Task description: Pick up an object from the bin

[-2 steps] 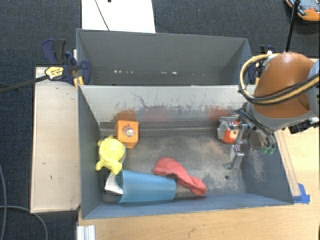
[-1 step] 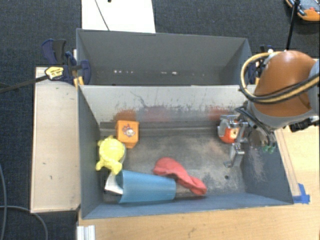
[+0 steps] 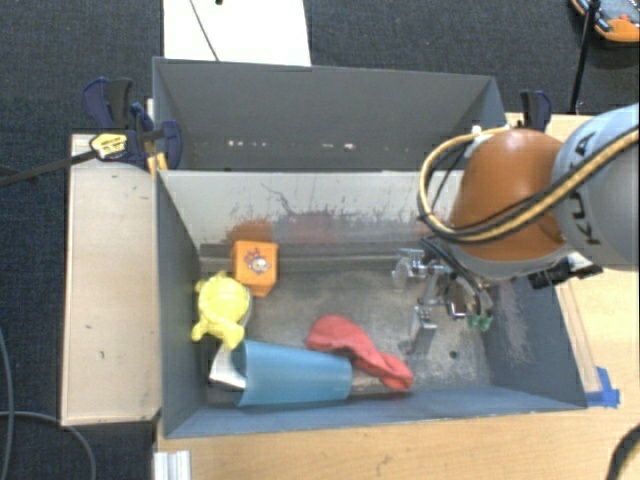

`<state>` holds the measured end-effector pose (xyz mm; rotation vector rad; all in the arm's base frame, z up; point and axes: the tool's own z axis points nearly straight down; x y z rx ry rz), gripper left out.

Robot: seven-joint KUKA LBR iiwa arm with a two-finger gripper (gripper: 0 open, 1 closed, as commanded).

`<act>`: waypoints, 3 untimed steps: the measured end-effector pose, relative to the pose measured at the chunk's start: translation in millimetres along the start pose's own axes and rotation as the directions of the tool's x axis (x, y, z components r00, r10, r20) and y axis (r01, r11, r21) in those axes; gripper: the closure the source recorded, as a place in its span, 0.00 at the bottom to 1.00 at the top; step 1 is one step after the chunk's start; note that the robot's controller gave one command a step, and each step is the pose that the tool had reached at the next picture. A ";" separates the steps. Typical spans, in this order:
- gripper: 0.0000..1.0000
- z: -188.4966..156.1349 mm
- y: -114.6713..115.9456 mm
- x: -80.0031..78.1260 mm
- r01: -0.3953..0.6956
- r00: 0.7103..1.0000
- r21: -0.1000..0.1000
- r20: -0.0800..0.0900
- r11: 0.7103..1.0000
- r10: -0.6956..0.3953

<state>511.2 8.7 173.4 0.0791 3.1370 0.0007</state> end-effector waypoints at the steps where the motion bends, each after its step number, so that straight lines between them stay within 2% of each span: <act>1: 0.00 20.2 50.5 2.7 0.213 0.977 -0.001 -0.003 0.977 -0.213; 2: 0.00 39.5 46.7 17.0 0.082 0.997 -0.001 -0.002 0.997 -0.082; 3: 0.00 96.8 34.6 13.8 -0.083 0.997 -0.001 0.002 0.997 0.083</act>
Offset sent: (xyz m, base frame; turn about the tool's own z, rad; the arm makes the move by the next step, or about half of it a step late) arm -0.0222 0.0426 -0.0484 -0.0283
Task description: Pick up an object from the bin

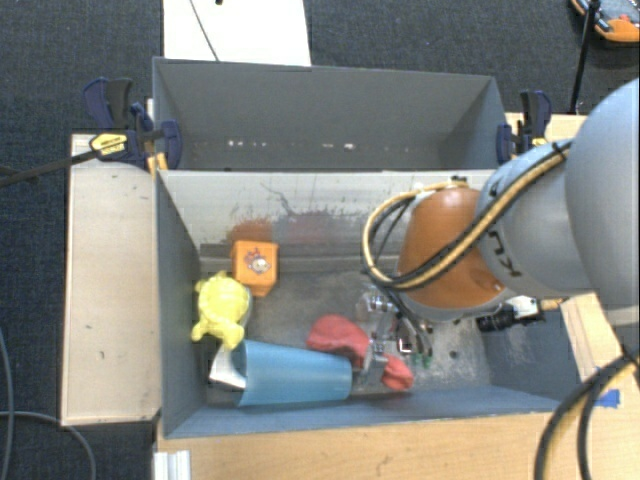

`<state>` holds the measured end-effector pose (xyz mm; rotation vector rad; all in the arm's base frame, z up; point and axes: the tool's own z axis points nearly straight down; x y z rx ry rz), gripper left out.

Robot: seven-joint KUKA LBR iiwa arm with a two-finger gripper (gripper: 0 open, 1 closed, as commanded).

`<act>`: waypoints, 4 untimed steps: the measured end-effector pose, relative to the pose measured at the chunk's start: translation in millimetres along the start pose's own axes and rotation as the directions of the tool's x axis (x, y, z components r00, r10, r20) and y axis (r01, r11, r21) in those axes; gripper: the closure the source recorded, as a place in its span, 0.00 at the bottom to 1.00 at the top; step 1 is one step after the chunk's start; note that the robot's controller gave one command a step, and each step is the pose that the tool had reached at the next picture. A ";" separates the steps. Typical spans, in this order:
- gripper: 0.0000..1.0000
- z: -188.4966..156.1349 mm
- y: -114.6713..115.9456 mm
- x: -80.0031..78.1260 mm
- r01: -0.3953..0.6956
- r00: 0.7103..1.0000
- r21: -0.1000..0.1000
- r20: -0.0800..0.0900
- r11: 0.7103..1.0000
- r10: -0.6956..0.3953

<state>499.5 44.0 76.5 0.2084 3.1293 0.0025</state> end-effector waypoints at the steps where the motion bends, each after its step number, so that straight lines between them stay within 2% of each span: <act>1: 1.00 6.2 7.9 15.4 0.129 0.992 0.001 -0.007 0.992 -0.129; 3: 1.00 1.6 7.4 16.7 0.129 0.992 0.001 -0.009 0.992 -0.129; 4: 1.00 -13.7 7.5 16.3 0.129 0.992 0.001 -0.007 0.992 -0.129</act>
Offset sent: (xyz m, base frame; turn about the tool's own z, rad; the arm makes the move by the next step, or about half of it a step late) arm 0.0000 0.0000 0.0000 0.0000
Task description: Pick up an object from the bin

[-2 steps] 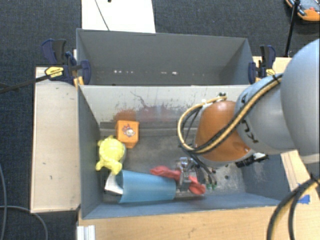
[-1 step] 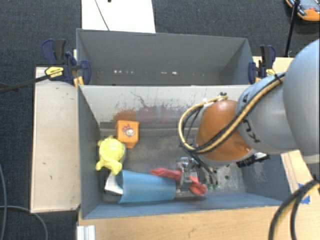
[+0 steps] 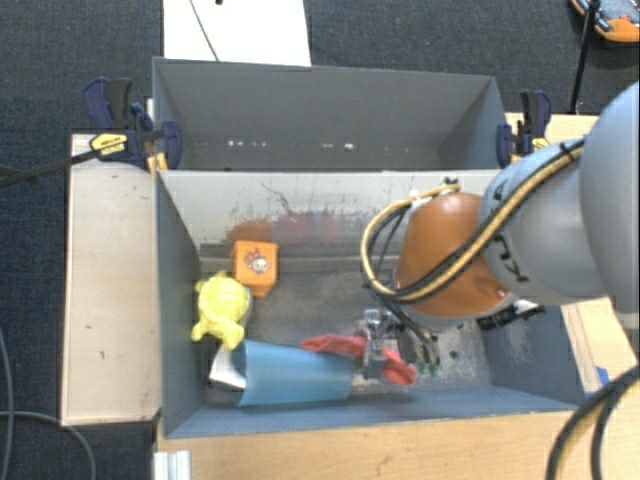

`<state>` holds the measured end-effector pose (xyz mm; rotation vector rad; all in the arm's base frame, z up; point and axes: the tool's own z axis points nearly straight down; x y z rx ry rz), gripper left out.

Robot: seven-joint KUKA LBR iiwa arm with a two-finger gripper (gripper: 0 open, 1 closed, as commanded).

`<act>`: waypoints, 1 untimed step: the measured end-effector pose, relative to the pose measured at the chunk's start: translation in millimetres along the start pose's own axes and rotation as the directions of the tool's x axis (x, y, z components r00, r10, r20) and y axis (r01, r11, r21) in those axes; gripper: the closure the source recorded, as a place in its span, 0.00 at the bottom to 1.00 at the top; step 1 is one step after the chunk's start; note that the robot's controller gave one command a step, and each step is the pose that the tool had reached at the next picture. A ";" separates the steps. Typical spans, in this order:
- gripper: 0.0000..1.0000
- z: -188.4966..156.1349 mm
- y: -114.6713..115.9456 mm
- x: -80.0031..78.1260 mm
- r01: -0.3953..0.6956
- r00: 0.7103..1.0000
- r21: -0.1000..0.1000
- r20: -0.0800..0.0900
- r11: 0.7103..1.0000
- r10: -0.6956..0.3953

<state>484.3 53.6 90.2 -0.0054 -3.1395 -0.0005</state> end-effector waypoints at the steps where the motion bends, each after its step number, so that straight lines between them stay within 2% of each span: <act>1: 1.00 -13.6 -0.1 0.5 0.001 1.000 0.000 -0.003 1.000 -0.001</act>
Offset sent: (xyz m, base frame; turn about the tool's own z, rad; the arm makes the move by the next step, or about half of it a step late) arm 0.0001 0.0000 0.0117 0.0000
